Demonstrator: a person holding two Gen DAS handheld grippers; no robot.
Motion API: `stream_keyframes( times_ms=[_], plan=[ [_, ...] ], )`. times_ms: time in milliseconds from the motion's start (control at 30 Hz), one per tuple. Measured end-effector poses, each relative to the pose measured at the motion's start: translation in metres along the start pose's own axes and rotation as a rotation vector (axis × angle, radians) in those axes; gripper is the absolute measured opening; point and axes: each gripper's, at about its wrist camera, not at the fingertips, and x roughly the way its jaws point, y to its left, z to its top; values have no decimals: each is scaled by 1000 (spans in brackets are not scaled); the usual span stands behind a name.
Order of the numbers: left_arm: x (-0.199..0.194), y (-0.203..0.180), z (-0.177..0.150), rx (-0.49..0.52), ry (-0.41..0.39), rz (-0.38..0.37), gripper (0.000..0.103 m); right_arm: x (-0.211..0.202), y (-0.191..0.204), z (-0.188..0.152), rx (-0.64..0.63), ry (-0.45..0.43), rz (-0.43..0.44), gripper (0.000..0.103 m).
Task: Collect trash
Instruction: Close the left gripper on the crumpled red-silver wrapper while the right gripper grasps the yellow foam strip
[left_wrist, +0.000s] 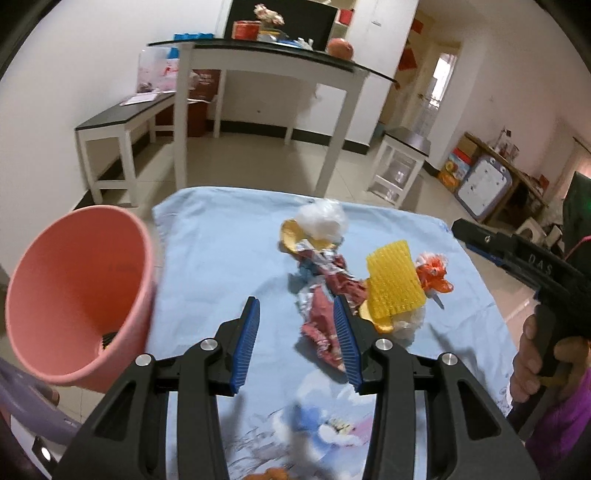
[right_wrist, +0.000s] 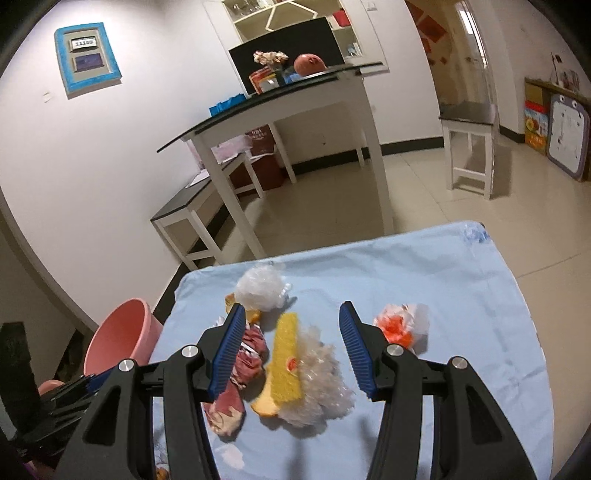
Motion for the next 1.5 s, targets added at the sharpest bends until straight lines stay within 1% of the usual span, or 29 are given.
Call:
stream_keyframes(
  times_ms=[67,200,300,467,567,600,633,667,733,767,867,1133,1200,1300,1367,1500],
  plan=[
    [9,-5,4,12,8,4,42,2,-4,-3,3,13,6,52],
    [32,-13,14,16,32,-10,42,7,-2,-11,-10,33,21,50],
    [49,-21,20,27,43,-27,42,12,-1,-16,-24,52,31,47],
    [82,-27,24,51,83,19,42,16,-2,-23,-49,64,21,45],
    [96,-25,25,38,113,13,42,18,-6,-24,-49,69,15,45],
    [99,-23,25,28,119,5,39,19,-7,-24,-47,70,16,45],
    [100,-23,25,25,120,-6,27,20,-9,-25,-44,72,18,44],
    [101,-23,25,28,121,-17,23,21,-9,-25,-42,75,18,45],
    [99,-23,24,39,113,-26,13,23,-10,-27,-39,82,22,44],
    [97,-23,24,45,108,-29,10,24,-10,-28,-38,86,26,44],
    [88,-23,23,50,85,-36,9,27,-7,-31,-43,98,39,44],
    [48,-14,28,9,-5,-74,8,26,3,-36,-74,101,75,44],
    [39,-12,29,-5,-18,-84,8,28,7,-35,-83,102,71,42],
    [26,-8,30,-21,-42,-87,8,34,8,-36,-82,118,57,35],
    [20,-7,31,-23,-47,-86,8,40,8,-38,-75,135,53,27],
    [11,-4,29,-24,-58,-81,8,48,9,-41,-67,156,55,23]
  ],
)
